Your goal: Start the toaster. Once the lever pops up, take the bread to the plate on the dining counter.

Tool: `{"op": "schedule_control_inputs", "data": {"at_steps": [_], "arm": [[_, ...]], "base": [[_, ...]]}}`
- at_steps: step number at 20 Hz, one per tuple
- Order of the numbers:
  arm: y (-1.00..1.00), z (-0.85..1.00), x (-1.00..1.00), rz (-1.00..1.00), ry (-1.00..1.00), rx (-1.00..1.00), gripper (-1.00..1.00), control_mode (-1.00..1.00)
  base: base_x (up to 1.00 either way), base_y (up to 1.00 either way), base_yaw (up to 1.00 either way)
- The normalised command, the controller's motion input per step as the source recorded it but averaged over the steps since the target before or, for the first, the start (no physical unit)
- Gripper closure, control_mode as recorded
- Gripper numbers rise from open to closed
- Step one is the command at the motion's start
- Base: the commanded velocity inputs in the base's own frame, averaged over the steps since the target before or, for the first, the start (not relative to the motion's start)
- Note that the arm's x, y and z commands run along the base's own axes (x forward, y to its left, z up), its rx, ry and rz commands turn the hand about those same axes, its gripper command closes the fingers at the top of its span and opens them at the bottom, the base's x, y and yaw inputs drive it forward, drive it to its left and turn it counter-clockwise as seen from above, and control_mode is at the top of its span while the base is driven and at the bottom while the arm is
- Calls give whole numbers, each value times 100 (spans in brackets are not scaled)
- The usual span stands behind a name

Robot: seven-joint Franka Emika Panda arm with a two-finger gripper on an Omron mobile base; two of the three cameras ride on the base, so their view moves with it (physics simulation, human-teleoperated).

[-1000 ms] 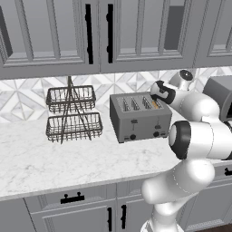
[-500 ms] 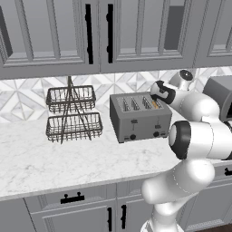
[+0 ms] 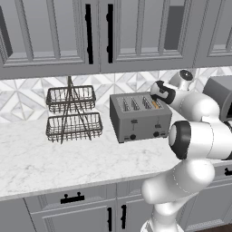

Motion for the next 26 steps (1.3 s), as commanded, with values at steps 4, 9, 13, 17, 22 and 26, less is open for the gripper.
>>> {"op": "schedule_control_inputs", "data": {"at_steps": [4, 9, 13, 17, 22, 26], "arm": [[0, 0, 0, 0, 0, 0, -100, -100], [0, 0, 0, 0, 0, 0, -100, -100], [0, 0, 0, 0, 0, 0, -100, -100], [0, 0, 0, 0, 0, 0, -100, -100], [0, 0, 0, 0, 0, 0, -100, -100], [0, 0, 0, 0, 0, 0, -100, -100]], "base": [[0, 0, 0], [0, 0, 0], [0, 0, 0], [0, 0, 0], [0, 0, 0], [0, 0, 0]]}}
